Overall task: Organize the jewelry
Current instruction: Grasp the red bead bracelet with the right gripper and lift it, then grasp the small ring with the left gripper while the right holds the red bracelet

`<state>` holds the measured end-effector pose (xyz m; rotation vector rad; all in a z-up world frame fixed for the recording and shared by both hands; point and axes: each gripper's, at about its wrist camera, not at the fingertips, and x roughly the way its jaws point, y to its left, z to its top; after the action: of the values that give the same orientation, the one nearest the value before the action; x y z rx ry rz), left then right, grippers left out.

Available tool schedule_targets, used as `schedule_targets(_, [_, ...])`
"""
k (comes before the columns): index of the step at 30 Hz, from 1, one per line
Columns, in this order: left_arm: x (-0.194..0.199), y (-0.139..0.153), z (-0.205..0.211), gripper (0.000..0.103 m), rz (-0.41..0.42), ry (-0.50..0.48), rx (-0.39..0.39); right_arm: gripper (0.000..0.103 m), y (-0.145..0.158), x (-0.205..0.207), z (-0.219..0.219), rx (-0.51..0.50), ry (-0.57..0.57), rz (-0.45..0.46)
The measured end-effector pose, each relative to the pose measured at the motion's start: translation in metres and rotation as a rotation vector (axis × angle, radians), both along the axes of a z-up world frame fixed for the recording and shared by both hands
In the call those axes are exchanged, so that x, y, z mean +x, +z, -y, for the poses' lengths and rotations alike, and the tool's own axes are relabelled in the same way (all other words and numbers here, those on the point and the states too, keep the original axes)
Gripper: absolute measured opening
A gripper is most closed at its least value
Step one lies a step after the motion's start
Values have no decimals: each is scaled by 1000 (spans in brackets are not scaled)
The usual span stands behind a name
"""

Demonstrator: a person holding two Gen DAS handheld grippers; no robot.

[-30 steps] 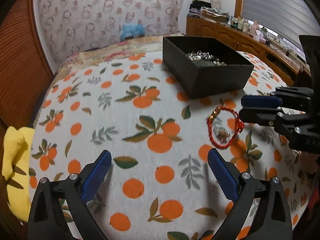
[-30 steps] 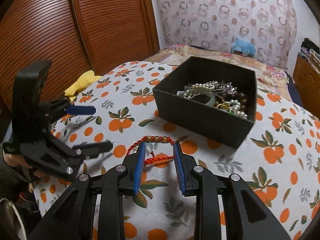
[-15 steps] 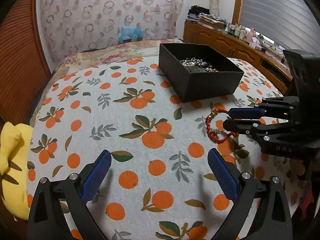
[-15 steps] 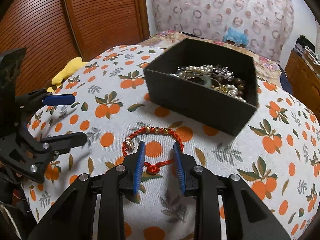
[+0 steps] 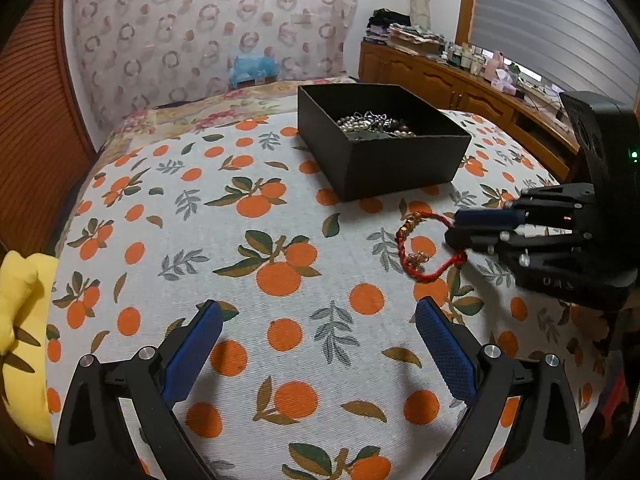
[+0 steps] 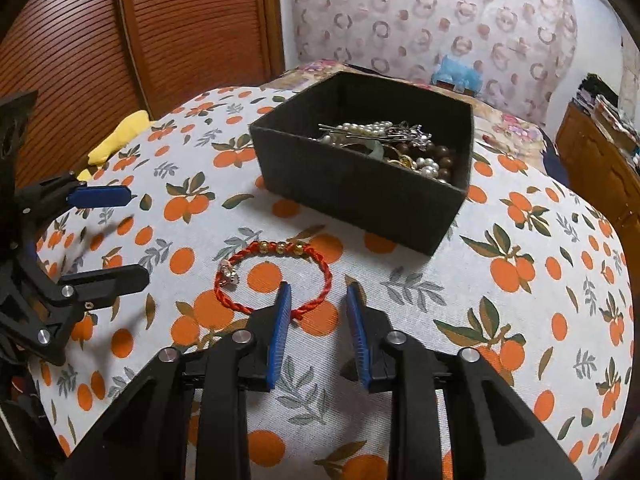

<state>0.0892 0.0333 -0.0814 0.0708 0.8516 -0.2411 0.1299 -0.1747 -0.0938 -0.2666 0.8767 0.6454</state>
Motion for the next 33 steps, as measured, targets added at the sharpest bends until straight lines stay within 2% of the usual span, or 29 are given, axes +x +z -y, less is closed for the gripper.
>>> schedule_targets(3, [0,0,2,93,-3,-3,-6,3,1,0,-4,0,15,9])
schedule_targets(5, [0,0,4,93,-3,-8,-9,2,6,-1,-5,35,27,15])
schedule_targets(12, [1,-1,11,93,-7,-26,-12,2,43,-14,0,133,52,95])
schedule_targets(16, [2,1,18,93,-6,-42,-24,2,58,-15,12,145,26,127])
schedule_targets(22, [5,4,34,93,-1,-91,-48,2,64,-10,40,134,-24,149])
schedule_targets(24, [6,4,41,86,0,-108,-45,2,62,-8,50,132,-42,146])
schedule_targets(25, [7,3,45,78,-2,-118,-43,2,61,-7,54,132,-49,144])
schedule_targets(27, [8,1,54,71,-12,-137,-35,2,58,-6,61,131,-62,137])
schedule_targets(29, [11,-2,62,60,-17,-158,-23,2,54,-6,64,128,-69,134])
schedule_targets(33, [15,-9,74,45,-32,-172,9,2,51,-6,70,129,-79,130])
